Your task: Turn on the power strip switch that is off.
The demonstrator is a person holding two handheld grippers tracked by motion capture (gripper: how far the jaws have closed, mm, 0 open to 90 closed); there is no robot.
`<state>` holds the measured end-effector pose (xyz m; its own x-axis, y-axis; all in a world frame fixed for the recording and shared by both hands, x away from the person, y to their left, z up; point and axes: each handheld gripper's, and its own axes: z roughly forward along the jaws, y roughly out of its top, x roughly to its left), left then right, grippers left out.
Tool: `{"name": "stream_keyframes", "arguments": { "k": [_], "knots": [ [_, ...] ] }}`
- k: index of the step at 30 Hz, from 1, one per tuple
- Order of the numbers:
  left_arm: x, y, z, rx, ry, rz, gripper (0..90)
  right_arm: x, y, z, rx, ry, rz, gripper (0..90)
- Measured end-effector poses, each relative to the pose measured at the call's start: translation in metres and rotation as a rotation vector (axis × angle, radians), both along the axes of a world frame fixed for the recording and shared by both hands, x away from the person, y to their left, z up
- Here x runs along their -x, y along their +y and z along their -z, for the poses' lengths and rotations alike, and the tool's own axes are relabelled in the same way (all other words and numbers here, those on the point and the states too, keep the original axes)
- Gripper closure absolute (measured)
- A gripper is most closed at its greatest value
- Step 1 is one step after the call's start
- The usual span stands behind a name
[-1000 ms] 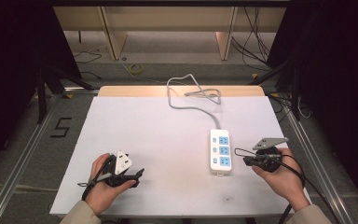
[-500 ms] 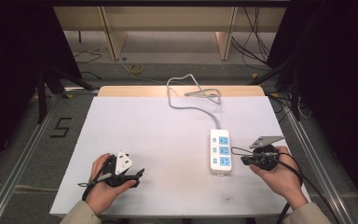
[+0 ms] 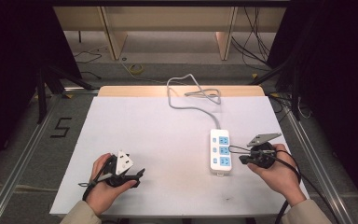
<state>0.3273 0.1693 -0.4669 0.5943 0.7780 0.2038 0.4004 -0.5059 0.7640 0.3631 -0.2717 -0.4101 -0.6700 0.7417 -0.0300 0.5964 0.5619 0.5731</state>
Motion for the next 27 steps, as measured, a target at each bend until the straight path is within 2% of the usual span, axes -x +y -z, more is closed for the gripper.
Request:
{"name": "stream_keyframes", "arguments": {
  "k": [27],
  "knots": [
    [0.0,-0.0008,0.0,-0.006,0.0,-0.001,24.7,-0.0071,0.0083,-0.0055,0.028,0.048,-0.023,90.0]
  ]
}}
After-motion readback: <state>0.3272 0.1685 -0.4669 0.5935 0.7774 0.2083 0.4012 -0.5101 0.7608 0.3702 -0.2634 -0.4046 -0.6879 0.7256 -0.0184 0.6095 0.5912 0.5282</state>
